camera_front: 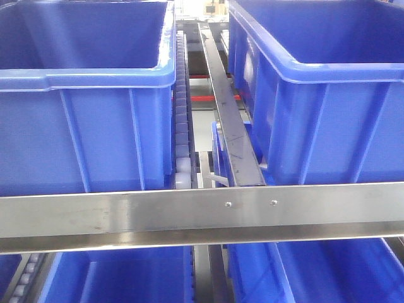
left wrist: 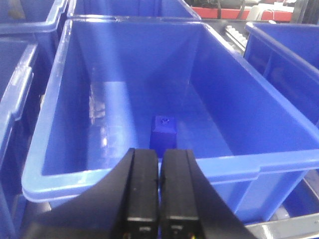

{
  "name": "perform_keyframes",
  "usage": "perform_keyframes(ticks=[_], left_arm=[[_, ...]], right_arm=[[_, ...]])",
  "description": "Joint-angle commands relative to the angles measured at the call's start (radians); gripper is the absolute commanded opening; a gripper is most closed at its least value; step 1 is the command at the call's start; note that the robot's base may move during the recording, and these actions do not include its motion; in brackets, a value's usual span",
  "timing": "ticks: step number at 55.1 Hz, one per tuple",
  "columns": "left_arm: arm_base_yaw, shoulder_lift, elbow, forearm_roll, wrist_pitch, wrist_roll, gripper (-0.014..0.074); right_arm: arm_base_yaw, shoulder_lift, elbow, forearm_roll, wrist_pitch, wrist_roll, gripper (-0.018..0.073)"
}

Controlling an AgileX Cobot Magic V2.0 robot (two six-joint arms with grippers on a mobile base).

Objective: Pick and sort blue part to right shelf

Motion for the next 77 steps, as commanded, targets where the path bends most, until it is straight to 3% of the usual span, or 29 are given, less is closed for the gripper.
perform_keyframes(ticks=[1, 9, 13, 23, 33, 41, 50, 58, 77], left_arm=[[0.001, 0.007, -0.026, 0.000, -0.097, 0.001, 0.0125], [0.001, 0.007, -0.026, 0.000, -0.101, 0.001, 0.0125], [0.001, 0.007, -0.026, 0.000, -0.101, 0.001, 0.0125], [0.001, 0.007, -0.026, 0.000, -0.101, 0.001, 0.0125], [0.001, 0.007, -0.026, 0.000, -0.101, 0.001, 0.0125], [0.001, 0.007, -0.026, 0.000, -0.101, 0.001, 0.0125], [0.001, 0.007, -0.026, 0.000, -0.101, 0.001, 0.0125], [0.001, 0.007, -0.026, 0.000, -0.101, 0.001, 0.0125], [0.001, 0.007, -0.026, 0.000, -0.101, 0.001, 0.0125]], right_arm=[[-0.002, 0.006, -0.032, 0.002, -0.100, -0.008, 0.0123], [-0.003, 0.029, -0.122, 0.006, -0.152, -0.005, 0.0099], [-0.003, 0.102, -0.270, 0.006, -0.030, 0.005, 0.0054], [-0.004, 0.379, -0.636, 0.005, 0.342, 0.037, 0.0057], [-0.097, 0.604, -0.829, 0.004, 0.507, 0.054, 0.0060], [-0.226, 0.745, -0.894, 0.046, 0.521, -0.016, 0.0060], [-0.335, 0.929, -0.976, 0.225, 0.489, -0.219, 0.0060], [-0.342, 1.105, -1.064, 0.286, 0.442, -0.366, 0.0060], [-0.342, 1.433, -1.164, 0.311, 0.328, -0.373, 0.0060]])
